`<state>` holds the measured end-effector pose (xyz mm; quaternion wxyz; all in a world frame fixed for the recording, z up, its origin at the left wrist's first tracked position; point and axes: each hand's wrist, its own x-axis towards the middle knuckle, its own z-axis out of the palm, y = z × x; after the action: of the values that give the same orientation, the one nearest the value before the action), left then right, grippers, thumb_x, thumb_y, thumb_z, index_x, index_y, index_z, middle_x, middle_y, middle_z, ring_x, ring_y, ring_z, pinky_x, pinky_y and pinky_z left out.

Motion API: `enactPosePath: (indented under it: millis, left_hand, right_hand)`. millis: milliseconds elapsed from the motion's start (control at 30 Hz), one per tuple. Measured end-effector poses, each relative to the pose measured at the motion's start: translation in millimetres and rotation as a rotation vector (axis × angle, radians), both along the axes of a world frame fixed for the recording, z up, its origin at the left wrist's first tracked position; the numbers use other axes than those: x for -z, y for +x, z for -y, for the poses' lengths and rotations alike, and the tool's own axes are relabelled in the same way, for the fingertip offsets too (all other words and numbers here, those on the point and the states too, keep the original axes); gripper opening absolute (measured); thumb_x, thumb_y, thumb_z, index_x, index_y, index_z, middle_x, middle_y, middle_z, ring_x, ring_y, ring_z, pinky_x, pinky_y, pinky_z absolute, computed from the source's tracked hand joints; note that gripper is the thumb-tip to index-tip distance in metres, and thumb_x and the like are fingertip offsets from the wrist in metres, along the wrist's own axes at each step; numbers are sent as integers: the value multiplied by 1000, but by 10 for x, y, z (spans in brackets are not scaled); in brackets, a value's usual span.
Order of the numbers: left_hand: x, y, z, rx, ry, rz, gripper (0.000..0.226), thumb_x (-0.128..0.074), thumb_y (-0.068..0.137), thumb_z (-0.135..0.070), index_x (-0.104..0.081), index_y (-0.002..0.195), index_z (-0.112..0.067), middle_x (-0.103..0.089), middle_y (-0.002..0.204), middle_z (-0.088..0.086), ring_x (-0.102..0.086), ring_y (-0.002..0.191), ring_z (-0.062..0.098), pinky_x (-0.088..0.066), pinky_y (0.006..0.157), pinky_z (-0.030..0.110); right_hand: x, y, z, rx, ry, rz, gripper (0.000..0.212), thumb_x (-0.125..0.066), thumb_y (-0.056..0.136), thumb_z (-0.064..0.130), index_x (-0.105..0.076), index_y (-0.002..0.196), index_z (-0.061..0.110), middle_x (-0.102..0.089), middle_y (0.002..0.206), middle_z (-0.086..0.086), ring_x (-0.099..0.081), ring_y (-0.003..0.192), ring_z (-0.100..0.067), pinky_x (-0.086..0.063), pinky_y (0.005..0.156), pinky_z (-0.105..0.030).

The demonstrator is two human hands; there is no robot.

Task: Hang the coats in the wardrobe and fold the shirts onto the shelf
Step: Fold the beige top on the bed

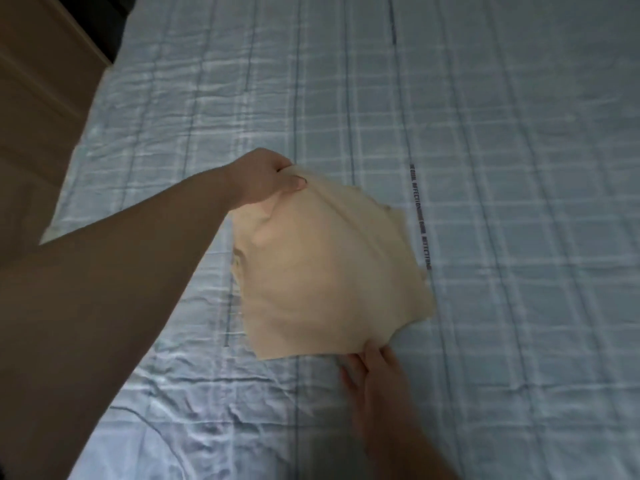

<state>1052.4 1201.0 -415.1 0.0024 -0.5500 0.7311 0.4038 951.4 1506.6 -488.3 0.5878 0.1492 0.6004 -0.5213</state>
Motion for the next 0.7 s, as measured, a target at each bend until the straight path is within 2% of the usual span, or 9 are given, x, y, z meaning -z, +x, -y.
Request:
enactPosePath:
  millis: [100, 233, 267, 333, 400, 467, 533, 633, 700]
  left_hand:
    - [-351, 377, -211, -179, 126, -203, 24, -72, 87, -33, -73, 99, -12, -75, 91, 6, -71, 84, 20, -54, 68, 27]
    - [-628, 889, -728, -329, 214, -429, 32, -69, 88, -27, -70, 108, -2, -70, 109, 20, -69, 95, 28, -52, 86, 43]
    - [-654, 975, -855, -366, 230, -479, 32, -70, 87, -28, -69, 108, -3, -70, 110, 21, -68, 96, 30, -51, 87, 45]
    - [-763, 1153, -1259, -439, 225, -555, 37, -73, 82, -32, -67, 107, -6, -70, 107, 19, -68, 94, 29, -54, 79, 41]
    - [-821, 1289, -1597, -512, 189, -591, 39, -74, 76, -34, -64, 106, -12, -68, 103, 14, -66, 88, 23, -52, 72, 35]
    - [-875, 1414, -1953, -502, 188, -602, 38, -75, 82, -32, -62, 117, -25, -68, 107, 14, -67, 91, 21, -52, 77, 35]
    - [-895, 1486, -2203, -447, 244, -635, 38, -69, 89, -26, -61, 125, -36, -71, 101, 13, -69, 89, 20, -53, 78, 32]
    - [-739, 1452, -2245, -501, 292, -643, 24, -66, 86, -25, -71, 109, -21, -70, 85, 5, -65, 72, 14, -52, 64, 24]
    - [-498, 1370, -2090, -587, 328, -589, 17, -65, 89, -23, -70, 102, -14, -69, 77, -1, -62, 63, 10, -50, 60, 24]
  right_hand:
    - [-368, -198, -40, -28, -74, -28, 16, -47, 102, 17, -62, 99, 15, -72, 91, -4, -66, 86, -18, -48, 90, -39]
    - [-799, -500, -132, -22, -125, -48, 15, -49, 99, 7, -62, 92, 8, -69, 83, -10, -68, 73, -18, -48, 83, -38]
    - [-863, -571, -152, -26, -142, -71, 10, -52, 97, 3, -60, 97, 9, -68, 87, -11, -68, 74, -17, -49, 85, -39]
    - [-1012, -646, -314, -77, -209, -169, 34, -54, 93, -5, -52, 120, 16, -64, 97, -11, -65, 86, -20, -48, 93, -45]
    - [-1091, -739, -433, -207, -302, -340, 63, -53, 89, -12, -43, 137, 27, -65, 101, -10, -65, 96, -22, -49, 96, -45]
    - [-1131, -805, -556, -415, -347, -541, 75, -55, 88, -13, -43, 137, 42, -69, 101, -10, -67, 101, -23, -50, 94, -42]
    - [-1141, -866, -588, -528, -326, -643, 72, -58, 87, -9, -48, 133, 46, -70, 99, -10, -68, 98, -23, -51, 91, -40]
    - [-1062, -954, -426, -520, -265, -629, 64, -61, 88, -5, -50, 134, 37, -69, 103, -12, -70, 88, -20, -54, 81, -34]
    - [-955, -1018, -174, -490, -202, -638, 63, -66, 86, -4, -49, 136, 30, -61, 109, -13, -67, 88, -21, -54, 74, -30]
